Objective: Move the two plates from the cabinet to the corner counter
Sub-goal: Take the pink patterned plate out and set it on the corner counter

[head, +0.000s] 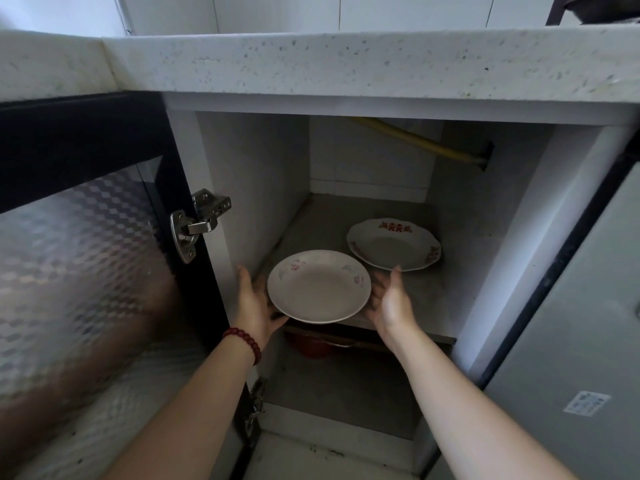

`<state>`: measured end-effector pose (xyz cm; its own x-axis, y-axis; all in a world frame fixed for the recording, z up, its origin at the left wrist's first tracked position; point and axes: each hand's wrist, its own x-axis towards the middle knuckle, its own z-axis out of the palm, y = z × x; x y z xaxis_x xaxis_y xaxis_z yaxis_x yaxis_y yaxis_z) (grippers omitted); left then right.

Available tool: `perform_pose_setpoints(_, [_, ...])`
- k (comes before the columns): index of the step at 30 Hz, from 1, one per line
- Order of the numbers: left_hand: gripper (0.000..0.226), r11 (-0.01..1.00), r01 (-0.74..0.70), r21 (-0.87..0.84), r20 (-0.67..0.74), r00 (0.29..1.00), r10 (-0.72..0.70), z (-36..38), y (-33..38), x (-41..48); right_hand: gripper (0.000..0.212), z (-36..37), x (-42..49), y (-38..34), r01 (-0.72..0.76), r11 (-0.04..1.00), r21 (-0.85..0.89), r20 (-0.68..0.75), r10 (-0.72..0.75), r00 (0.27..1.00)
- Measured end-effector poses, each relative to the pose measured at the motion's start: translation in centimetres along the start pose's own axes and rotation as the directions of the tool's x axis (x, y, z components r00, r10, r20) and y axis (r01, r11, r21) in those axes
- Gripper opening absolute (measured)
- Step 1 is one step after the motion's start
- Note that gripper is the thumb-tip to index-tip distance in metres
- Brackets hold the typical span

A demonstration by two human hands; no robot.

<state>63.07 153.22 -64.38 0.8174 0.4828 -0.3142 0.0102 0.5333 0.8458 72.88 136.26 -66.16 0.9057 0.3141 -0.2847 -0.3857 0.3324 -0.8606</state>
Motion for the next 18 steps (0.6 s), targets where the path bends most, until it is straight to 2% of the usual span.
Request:
perform_pose_setpoints(6, [0.071,0.999,0.034,0.040,-0.035,0.999,-0.033,-0.8,-0.7,0.3,0.052,-0.7,0.7,0.5,0.002,0.997,-0.078,-0.014,-0.003,1.000])
perform_pose_setpoints(11, [0.072,0.997,0.069,-0.023,-0.058,0.996,-0.070,-0.5,-0.4,0.2,0.050,-0.2,0.7,0.4,-0.047,0.996,-0.071,-0.024,0.045,0.999])
perform_pose_setpoints(18, [0.072,0.994,0.075,-0.079,-0.052,0.995,-0.079,-0.3,-0.2,-2.4,0.051,-0.9,-0.9,-0.1,-0.038,0.999,-0.039,-0.002,0.038,0.999])
